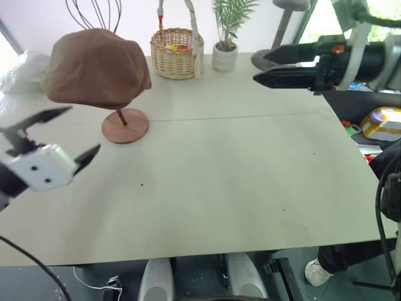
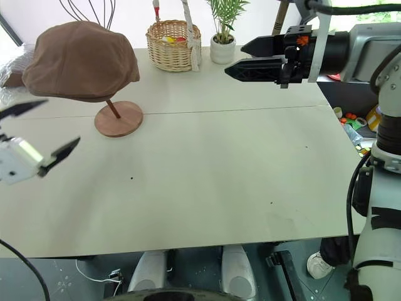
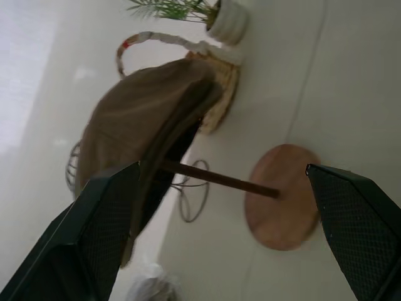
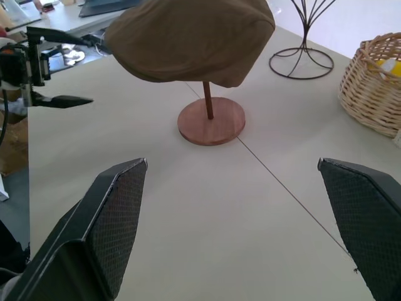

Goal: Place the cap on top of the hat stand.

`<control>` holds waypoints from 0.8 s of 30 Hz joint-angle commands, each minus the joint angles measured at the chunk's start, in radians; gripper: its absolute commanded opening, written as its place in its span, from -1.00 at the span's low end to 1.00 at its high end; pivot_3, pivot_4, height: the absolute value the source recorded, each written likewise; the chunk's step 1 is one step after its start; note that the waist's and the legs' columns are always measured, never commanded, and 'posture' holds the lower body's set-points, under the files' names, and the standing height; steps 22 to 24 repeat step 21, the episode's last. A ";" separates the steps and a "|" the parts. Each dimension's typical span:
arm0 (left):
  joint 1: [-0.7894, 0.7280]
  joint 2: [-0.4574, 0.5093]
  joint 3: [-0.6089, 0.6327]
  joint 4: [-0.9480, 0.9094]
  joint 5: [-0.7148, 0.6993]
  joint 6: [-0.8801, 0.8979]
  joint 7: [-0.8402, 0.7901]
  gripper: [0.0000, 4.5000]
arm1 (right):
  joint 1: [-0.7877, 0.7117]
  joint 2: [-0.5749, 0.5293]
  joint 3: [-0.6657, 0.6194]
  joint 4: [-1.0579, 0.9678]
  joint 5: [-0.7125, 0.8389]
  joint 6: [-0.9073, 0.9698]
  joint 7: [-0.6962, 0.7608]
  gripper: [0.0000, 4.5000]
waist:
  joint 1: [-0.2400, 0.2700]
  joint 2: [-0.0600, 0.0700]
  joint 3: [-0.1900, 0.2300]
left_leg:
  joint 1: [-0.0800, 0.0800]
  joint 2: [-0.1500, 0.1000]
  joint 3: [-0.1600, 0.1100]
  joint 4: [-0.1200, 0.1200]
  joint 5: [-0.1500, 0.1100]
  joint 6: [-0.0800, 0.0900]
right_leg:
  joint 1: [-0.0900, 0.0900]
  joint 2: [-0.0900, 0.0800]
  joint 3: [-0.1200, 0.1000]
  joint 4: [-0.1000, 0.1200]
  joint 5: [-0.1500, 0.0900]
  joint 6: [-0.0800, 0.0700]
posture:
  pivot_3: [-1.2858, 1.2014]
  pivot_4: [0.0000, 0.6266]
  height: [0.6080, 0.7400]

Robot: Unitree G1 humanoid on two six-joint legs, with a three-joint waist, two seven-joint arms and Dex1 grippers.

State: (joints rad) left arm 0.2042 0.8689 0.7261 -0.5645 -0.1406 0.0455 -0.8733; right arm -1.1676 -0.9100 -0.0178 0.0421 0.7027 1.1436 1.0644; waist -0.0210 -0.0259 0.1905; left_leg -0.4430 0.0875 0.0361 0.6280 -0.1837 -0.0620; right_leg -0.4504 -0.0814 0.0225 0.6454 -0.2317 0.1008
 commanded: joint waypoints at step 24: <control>-0.118 0.764 0.406 0.925 -0.421 0.792 -0.741 0.96 | -0.107 -0.072 0.025 0.184 -0.080 -0.158 0.284 1.00 | -0.039 0.002 0.002 | -0.001 0.000 0.004 -0.011 0.000 0.000 | -0.009 0.000 0.000 -0.004 -0.001 -0.002 | 0.03 -0.52 0.82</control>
